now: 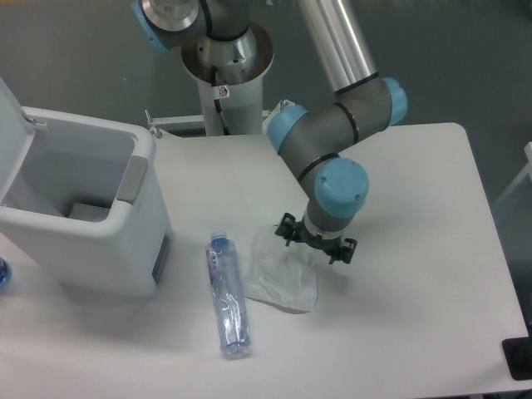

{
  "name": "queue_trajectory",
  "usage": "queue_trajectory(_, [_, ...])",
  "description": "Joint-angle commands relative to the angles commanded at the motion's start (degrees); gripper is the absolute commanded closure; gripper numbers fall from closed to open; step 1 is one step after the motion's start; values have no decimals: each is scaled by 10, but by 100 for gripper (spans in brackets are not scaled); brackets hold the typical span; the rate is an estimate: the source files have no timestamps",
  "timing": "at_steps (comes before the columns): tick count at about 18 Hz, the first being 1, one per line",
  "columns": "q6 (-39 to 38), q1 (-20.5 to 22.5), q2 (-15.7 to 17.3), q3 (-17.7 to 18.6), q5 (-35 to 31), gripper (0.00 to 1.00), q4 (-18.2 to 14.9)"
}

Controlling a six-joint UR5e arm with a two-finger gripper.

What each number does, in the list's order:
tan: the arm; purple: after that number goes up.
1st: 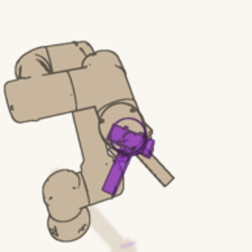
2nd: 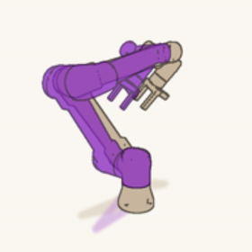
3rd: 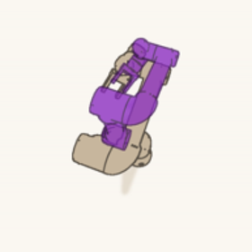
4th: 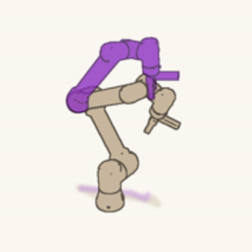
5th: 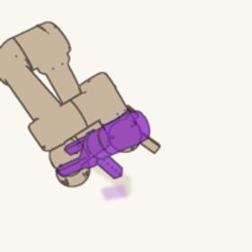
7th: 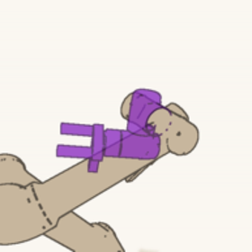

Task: Place the trash in the trash can
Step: 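Lower the gripper onto the plastic bag and close on it, then lift the bag and carry it over the white trash bin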

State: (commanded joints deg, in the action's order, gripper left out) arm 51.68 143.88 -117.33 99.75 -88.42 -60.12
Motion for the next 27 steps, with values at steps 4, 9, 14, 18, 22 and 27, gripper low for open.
queue_trajectory(4, [-7, -6, -6, -2, 0, 47, 0])
queue_trajectory(9, [-44, -6, -8, -10, 0, 100, 1])
queue_trajectory(14, [-45, -2, -4, -33, 0, 100, 0])
queue_trajectory(18, [-40, 10, 16, -35, 1, 100, 0])
queue_trajectory(22, [-40, 27, 45, -58, 19, 100, -1])
queue_trajectory(27, [-51, 41, 77, -102, 114, 100, -1])
